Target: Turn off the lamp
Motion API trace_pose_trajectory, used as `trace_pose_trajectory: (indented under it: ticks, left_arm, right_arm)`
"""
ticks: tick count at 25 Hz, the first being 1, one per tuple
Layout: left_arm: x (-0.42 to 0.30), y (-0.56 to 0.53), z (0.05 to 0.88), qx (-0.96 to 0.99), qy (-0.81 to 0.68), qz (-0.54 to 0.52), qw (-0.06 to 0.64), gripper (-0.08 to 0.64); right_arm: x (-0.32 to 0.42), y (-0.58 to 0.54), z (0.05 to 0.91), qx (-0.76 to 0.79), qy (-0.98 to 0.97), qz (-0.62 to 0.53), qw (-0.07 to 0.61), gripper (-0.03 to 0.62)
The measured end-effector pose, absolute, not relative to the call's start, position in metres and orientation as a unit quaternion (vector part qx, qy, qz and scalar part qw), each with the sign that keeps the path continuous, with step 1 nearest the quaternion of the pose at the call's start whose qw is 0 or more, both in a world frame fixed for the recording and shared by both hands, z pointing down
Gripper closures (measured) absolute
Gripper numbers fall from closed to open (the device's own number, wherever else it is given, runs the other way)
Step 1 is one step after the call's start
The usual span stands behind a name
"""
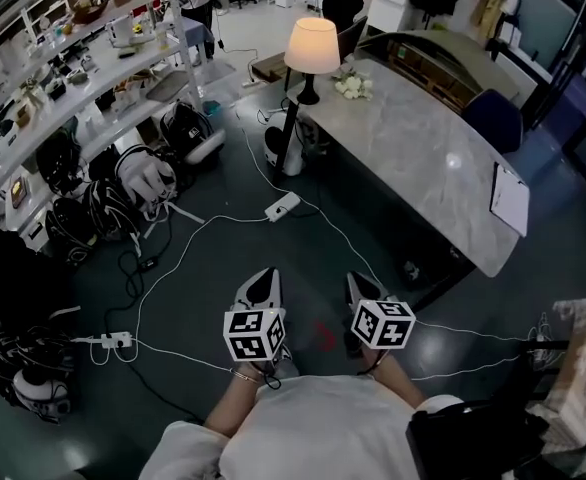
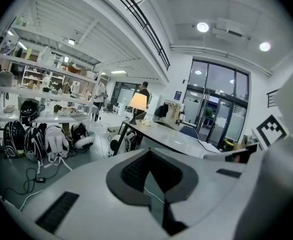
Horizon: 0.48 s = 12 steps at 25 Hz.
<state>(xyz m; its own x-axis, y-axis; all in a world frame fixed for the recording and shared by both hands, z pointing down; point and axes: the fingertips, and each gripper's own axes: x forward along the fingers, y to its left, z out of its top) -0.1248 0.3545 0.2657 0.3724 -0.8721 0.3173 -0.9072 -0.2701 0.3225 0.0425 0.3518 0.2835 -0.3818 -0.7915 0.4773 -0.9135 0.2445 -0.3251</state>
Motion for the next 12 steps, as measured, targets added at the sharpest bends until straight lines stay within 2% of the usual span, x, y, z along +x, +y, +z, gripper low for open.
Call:
trace_pose_trajectory:
  ticks: [12]
  left_arm:
    - [-0.171,0.270,0.283,0.804,-0.541,0.064,0.238,0.566]
  right_arm:
    - [-0.005,0.278,0.290,0.560,-0.769,0.287,0.114,0.594]
